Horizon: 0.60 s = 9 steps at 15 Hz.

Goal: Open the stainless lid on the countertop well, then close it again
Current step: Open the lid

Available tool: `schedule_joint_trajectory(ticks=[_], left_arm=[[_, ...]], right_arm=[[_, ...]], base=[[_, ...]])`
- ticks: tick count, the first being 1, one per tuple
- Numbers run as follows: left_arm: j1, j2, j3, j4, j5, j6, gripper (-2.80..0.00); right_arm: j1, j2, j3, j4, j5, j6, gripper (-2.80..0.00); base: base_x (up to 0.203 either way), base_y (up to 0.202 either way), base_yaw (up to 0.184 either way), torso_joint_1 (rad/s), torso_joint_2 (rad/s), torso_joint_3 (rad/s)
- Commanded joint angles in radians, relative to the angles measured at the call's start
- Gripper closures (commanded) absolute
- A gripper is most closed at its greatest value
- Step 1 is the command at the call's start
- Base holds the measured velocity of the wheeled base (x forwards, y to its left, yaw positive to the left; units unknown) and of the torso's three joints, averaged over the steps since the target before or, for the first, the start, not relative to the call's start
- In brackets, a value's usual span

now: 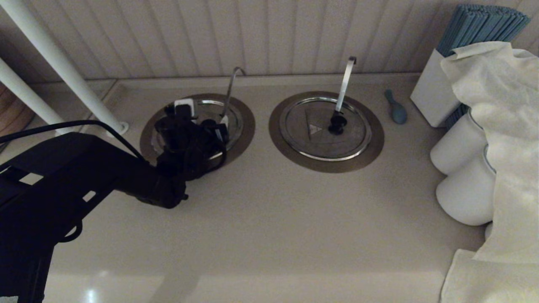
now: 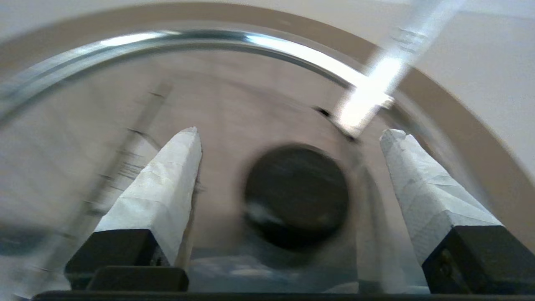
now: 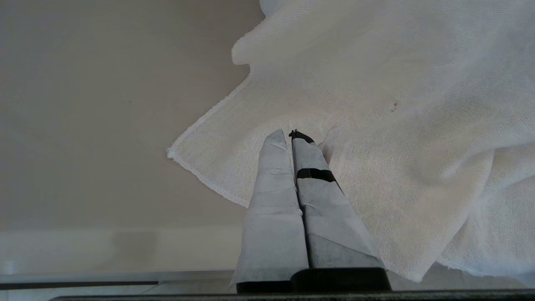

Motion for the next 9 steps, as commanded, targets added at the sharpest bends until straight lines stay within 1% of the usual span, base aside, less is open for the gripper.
schedule_joint_trajectory(ticks=[1, 9], left_arm=[[0.013, 0.012, -0.005, -0.011, 0.005, -0.002, -2.8], [0.038, -0.029, 0.0, -0.011, 0.002, -0.006, -2.8]], right_arm=[[0.0, 0.002, 0.0, 0.0, 0.0, 0.0, 0.0], [0.0, 0.002, 0.001, 0.0, 0.0, 0.0, 0.0]], base=[[0.0, 0.0, 0.0, 0.0, 0.0, 0.0], [0.0, 0.0, 0.0, 0.0, 0.0, 0.0]])
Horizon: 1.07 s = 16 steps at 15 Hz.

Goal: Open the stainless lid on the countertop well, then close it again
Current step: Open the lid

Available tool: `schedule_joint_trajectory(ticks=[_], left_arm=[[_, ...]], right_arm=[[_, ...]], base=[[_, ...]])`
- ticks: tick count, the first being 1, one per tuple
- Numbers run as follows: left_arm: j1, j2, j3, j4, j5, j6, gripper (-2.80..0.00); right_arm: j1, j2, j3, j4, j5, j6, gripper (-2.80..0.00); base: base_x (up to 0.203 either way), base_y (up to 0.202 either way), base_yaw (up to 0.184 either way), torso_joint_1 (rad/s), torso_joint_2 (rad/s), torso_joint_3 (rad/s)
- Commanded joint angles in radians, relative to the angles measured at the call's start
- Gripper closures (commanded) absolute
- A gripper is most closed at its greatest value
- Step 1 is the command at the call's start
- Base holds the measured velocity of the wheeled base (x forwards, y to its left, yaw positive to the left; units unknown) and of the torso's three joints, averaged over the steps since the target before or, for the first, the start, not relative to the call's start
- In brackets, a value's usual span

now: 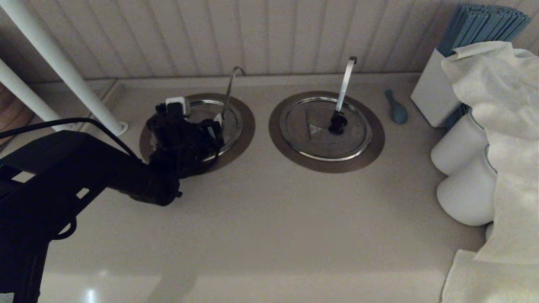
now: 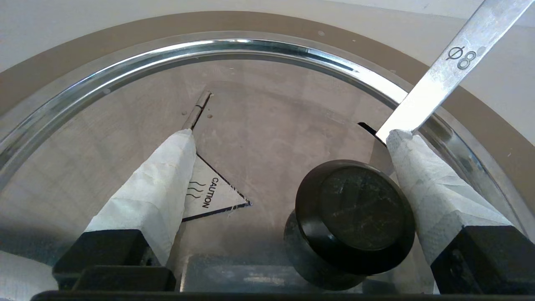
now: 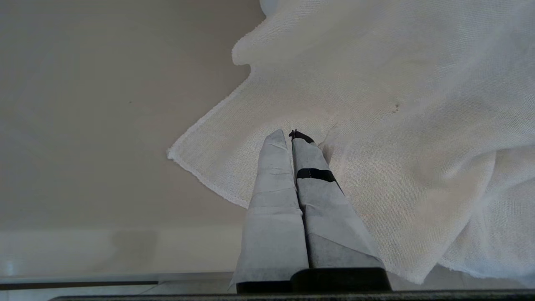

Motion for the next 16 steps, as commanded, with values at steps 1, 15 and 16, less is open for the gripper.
schedule_joint_trajectory(ticks=[1, 15, 16], left_arm=[[0.009, -0.009, -0.002, -0.011, 0.004, -0.001, -2.8], [0.063, -0.074, -0.005, -0.005, 0.001, -0.02, -2.8], [0.072, -0.081, -0.005, -0.005, 0.0, -0.02, -2.8]], right_arm=[[0.0, 0.002, 0.0, 0.0, 0.001, 0.0, 0.0], [0.0, 0.002, 0.0, 0.0, 0.001, 0.0, 0.0], [0.0, 0.002, 0.0, 0.0, 0.001, 0.0, 0.0]], base=[[0.0, 0.0, 0.0, 0.0, 0.0, 0.0], [0.0, 0.0, 0.0, 0.0, 0.0, 0.0], [0.0, 0.0, 0.0, 0.0, 0.0, 0.0]])
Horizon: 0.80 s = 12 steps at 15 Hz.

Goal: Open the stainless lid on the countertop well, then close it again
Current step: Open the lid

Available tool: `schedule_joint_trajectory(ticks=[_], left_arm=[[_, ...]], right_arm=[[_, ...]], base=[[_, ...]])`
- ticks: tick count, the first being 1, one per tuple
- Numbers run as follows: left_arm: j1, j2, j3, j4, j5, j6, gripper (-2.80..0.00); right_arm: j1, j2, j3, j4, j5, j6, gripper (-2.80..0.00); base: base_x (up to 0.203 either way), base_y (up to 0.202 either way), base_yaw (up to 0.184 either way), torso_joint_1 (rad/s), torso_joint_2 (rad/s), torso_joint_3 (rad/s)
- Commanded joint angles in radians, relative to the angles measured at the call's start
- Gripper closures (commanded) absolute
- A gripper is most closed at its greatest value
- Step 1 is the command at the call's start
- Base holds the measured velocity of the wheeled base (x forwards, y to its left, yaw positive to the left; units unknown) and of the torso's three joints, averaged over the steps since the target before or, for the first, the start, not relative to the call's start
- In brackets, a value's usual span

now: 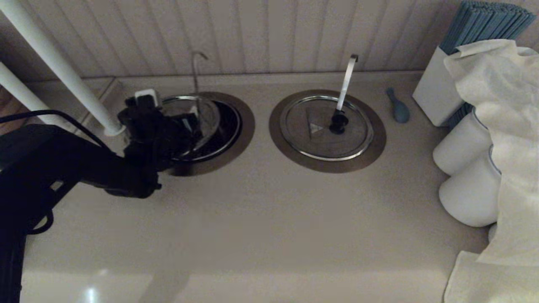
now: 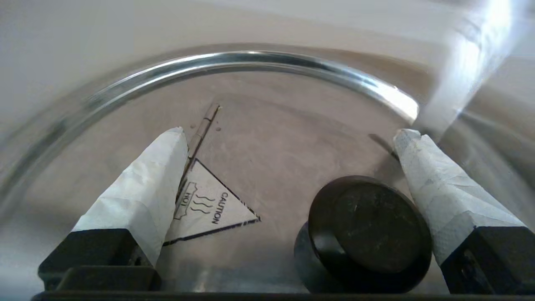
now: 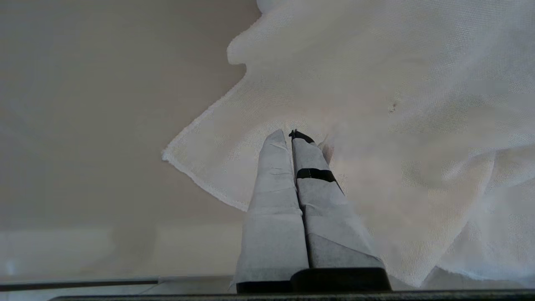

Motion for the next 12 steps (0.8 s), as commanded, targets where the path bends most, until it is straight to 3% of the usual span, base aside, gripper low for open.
schedule_joint_trajectory(ticks=[1, 3, 8, 12], left_arm=[[0.001, -0.028, -0.002, -0.005, -0.017, -0.002, -2.8], [0.006, -0.035, -0.002, 0.017, -0.019, -0.033, -2.8], [0.0, -0.019, 0.001, 0.029, -0.024, -0.039, -2.8], [-0.061, -0.009, 0.032, 0.027, -0.022, -0.053, -2.8]], right_arm=[[0.0, 0.002, 0.0, 0.0, 0.0, -0.001, 0.0], [0.0, 0.002, 0.0, 0.0, 0.0, -0.001, 0.0], [0.0, 0.002, 0.0, 0.0, 0.0, -0.001, 0.0], [0.0, 0.002, -0.001, 0.0, 0.0, -0.001, 0.0]], base=[[0.0, 0.0, 0.0, 0.0, 0.0, 0.0], [0.0, 0.0, 0.0, 0.0, 0.0, 0.0], [0.0, 0.0, 0.0, 0.0, 0.0, 0.0], [0.0, 0.0, 0.0, 0.0, 0.0, 0.0]])
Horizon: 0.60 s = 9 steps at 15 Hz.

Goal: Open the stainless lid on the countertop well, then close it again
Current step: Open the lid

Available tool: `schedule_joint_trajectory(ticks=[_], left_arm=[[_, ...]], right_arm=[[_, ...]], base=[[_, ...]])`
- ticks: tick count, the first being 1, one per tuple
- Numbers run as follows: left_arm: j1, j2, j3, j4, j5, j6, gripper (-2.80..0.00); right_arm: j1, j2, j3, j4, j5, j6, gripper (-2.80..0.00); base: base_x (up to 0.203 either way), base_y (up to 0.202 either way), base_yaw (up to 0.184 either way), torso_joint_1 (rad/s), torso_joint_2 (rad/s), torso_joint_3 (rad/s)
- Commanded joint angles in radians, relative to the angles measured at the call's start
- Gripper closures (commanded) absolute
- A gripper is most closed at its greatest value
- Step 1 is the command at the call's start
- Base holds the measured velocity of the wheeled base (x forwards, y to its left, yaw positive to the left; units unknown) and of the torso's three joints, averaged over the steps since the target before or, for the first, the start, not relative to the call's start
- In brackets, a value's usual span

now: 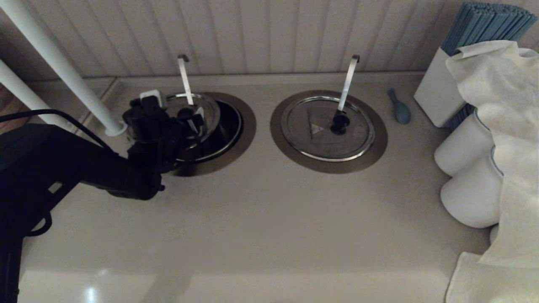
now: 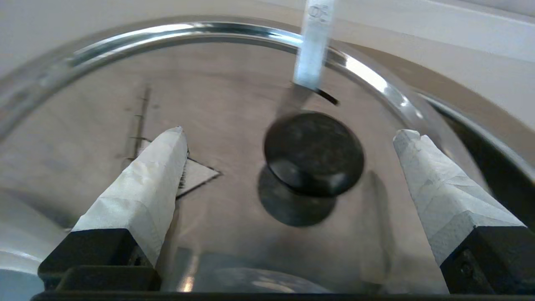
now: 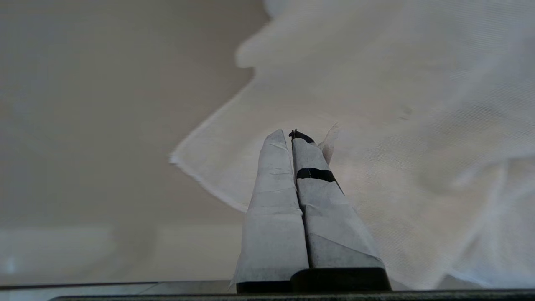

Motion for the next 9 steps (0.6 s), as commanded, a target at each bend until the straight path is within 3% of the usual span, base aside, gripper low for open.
schedule_joint_trajectory(ticks=[1, 9], left_arm=[[-0.025, -0.001, 0.01, 0.0, -0.001, -0.004, -2.8], [-0.109, -0.012, 0.075, -0.006, 0.003, -0.004, -2.8]], right_arm=[[0.0, 0.002, 0.0, 0.0, 0.0, 0.0, 0.0], [0.0, 0.002, 0.001, 0.0, 0.0, 0.0, 0.0]], base=[[0.0, 0.0, 0.0, 0.0, 0.0, 0.0], [0.0, 0.0, 0.0, 0.0, 0.0, 0.0]])
